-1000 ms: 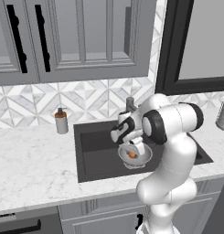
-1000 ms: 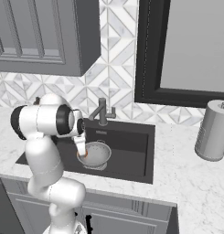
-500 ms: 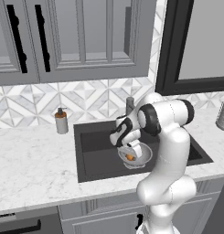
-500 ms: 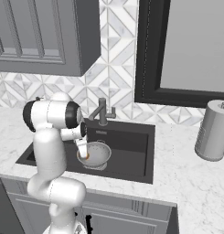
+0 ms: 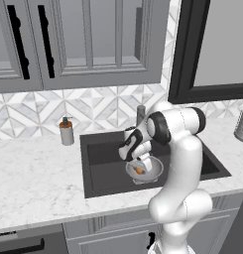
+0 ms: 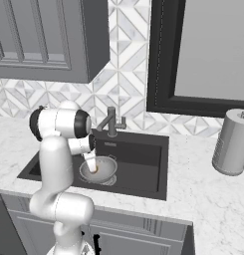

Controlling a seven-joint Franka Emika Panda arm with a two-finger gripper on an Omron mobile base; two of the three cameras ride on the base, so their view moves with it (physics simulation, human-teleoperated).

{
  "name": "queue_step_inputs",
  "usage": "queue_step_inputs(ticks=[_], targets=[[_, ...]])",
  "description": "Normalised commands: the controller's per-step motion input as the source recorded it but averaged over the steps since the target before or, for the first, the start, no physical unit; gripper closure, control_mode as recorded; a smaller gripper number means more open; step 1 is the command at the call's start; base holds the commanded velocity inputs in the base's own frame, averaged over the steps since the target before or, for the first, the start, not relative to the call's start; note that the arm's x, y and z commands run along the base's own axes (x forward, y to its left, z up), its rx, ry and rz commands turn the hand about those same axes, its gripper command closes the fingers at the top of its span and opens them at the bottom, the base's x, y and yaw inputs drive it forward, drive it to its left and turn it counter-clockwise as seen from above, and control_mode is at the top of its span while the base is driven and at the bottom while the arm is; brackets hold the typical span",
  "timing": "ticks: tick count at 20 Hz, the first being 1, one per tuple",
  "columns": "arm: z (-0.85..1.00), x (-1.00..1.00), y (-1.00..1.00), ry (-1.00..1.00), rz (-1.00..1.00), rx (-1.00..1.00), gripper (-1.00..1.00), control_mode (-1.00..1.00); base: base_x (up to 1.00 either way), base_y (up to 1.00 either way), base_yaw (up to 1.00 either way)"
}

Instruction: Put the colander in the sink, put the tangerine in the colander, and turn on the sink faucet and pour water over the colander.

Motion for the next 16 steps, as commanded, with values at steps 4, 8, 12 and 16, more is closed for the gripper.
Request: queue_step_inputs(ticks=[4, 8, 12, 16], targets=[[0.00, 0.11, 0.00, 0.00, 0.02, 0.00, -1.00, -1.00, 0.00, 0.00, 0.00], [0.00, 0.00, 0.00, 0.00, 0.00, 0.00, -1.00, -1.00, 0.00, 0.00, 0.00], [0.08, -0.10, 0.00, 0.00, 0.00, 0.00, -1.00, -1.00, 0.00, 0.00, 0.00], [0.44, -0.31, 0.00, -0.04, 0.01, 0.00, -1.00, -1.00, 0.00, 0.00, 0.00]])
